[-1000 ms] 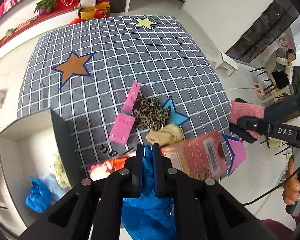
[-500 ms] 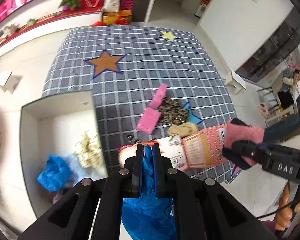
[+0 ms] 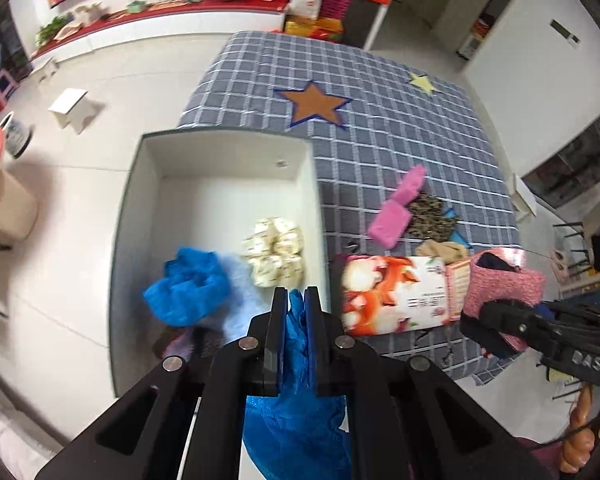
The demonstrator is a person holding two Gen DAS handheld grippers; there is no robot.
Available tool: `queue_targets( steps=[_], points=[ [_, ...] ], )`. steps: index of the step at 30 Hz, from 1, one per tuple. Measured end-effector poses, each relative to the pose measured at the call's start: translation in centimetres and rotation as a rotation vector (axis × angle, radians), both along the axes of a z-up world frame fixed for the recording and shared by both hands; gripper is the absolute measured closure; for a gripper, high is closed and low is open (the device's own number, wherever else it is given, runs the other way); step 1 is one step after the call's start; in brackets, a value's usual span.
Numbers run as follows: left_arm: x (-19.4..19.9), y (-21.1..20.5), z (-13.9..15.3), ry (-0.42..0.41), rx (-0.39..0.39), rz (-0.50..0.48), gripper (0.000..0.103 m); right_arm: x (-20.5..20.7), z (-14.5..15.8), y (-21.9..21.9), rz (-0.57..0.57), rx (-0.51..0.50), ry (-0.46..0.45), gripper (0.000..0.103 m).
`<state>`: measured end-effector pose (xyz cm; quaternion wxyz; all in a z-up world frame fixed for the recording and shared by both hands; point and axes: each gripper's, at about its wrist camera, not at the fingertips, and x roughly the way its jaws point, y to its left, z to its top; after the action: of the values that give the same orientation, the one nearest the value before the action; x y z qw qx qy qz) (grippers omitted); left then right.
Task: Organize soft objects
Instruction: 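Carry the pink sock and blue glove with both grippers toward the box, then open both grippers to drop the pink sock and blue glove into the box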
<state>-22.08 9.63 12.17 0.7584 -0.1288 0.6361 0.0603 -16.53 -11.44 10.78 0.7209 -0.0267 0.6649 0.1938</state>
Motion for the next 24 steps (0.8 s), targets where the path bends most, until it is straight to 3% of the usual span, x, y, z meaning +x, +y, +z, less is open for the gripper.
queue_targets(
  steps=[10, 24],
  points=[
    [-1.9, 3.2, -1.5, 0.045, 0.047, 0.086, 0.094, -0.4, -0.8, 7.1, 0.202, -0.035, 0.0, 0.076],
    [-1.5, 5.0, -3.5, 0.074, 0.037, 0.132, 0.094, 1.3, -2.2, 13.8, 0.32, -0.103, 0.006, 0.076]
  ],
)
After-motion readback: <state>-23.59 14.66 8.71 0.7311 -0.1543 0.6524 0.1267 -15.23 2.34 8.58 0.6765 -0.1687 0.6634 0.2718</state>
